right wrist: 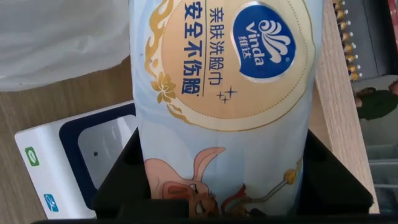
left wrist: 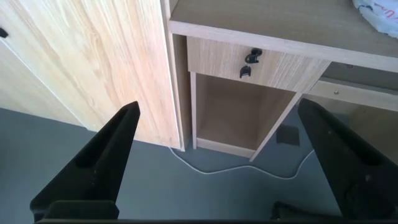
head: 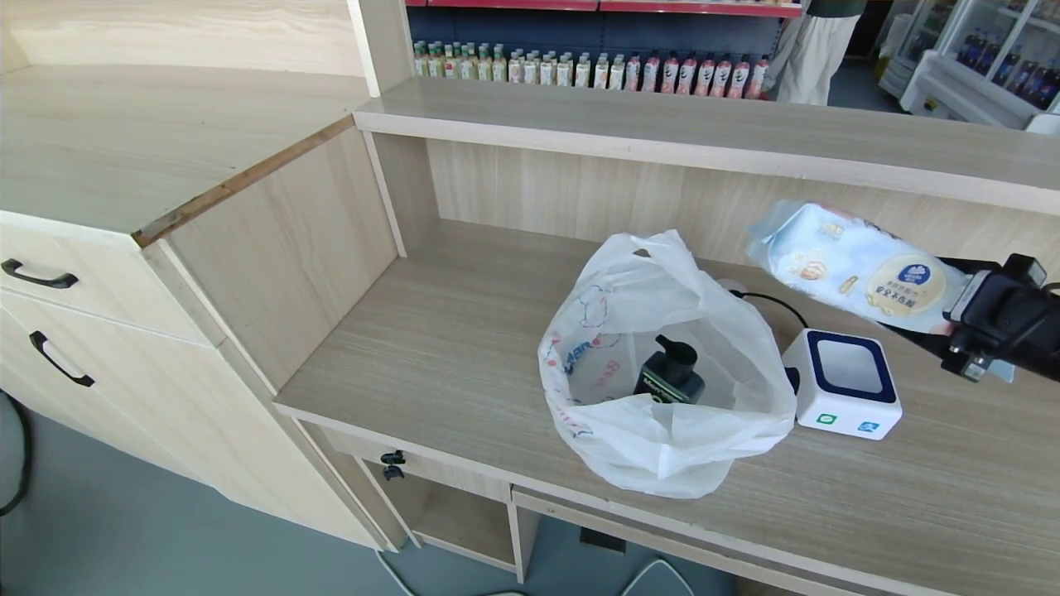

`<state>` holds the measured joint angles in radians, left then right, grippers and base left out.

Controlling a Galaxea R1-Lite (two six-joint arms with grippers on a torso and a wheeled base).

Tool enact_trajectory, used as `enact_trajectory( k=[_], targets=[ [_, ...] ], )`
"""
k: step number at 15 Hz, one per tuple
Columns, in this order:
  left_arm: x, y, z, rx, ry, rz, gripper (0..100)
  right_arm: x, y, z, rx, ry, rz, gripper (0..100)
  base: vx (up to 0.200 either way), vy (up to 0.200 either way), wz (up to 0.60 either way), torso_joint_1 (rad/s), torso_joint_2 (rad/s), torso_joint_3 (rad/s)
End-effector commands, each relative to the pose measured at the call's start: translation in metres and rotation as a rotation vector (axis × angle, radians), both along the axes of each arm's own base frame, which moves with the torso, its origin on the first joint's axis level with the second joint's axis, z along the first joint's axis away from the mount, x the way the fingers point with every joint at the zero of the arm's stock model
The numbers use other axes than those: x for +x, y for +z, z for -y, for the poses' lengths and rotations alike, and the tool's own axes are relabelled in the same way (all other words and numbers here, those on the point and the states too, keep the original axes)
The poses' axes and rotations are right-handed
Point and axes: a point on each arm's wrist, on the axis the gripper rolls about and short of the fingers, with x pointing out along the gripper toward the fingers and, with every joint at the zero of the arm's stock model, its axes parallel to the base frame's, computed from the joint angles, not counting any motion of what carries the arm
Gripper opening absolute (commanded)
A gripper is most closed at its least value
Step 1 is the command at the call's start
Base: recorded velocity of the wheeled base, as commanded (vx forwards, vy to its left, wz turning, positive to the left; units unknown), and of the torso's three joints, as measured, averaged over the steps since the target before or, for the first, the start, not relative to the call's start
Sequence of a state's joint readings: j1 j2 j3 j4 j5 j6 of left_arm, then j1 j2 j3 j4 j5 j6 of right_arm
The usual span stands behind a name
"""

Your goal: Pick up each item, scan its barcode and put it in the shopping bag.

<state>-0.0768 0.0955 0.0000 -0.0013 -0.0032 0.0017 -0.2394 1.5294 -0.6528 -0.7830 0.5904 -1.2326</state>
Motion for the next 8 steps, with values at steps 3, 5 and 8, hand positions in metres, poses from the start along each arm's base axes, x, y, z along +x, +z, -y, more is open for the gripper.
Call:
enact_trajectory(
  k=[3, 5, 8],
  targets=[
    [0.000, 0.000, 0.000, 0.000, 0.000, 0.001, 100, 0.028, -0.011, 0.012, -0.021, -0.014, -0.024, 0, 0.000, 0.000, 0.00, 0.000, 0.00, 0.000],
    [0.000, 0.000, 0.000, 0.000, 0.000, 0.001, 100, 0.040, -0.018, 0.018, -0.024, -0.025, -0.010, 0, 0.000, 0.000, 0.00, 0.000, 0.00, 0.000],
    [0.000, 0.000, 0.000, 0.000, 0.000, 0.001, 100, 0.050, -0.019, 0.022, -0.019, -0.030, -0.016, 0, 0.000, 0.000, 0.00, 0.000, 0.00, 0.000]
  ],
)
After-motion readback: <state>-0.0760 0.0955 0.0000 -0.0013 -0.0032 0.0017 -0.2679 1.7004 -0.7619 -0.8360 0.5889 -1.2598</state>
